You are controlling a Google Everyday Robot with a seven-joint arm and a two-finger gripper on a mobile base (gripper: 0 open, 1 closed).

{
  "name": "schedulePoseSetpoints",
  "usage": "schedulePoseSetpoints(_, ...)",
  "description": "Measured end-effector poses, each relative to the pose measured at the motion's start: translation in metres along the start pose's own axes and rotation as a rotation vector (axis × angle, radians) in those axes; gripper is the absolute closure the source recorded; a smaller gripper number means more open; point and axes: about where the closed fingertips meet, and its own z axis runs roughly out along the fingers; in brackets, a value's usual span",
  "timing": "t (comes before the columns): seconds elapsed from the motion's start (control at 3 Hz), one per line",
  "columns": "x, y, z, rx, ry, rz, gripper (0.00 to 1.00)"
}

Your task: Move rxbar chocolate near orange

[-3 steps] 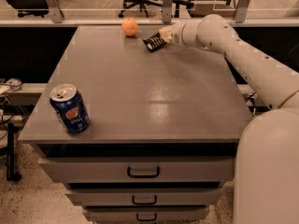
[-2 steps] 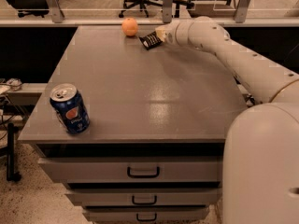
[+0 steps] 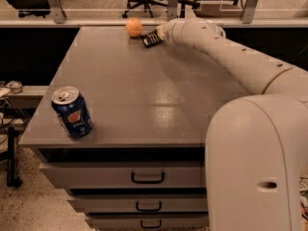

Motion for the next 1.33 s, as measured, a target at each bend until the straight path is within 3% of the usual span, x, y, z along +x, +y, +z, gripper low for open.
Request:
schedulePoseSetpoints(0.33, 0.0017, 0.0014, 0.0097, 0.018, 0.021, 0.012, 0.84)
schedulePoseSetpoints(1.33, 0.0035, -0.0009, 0.0144, 0.042, 0.037, 0.02, 0.13)
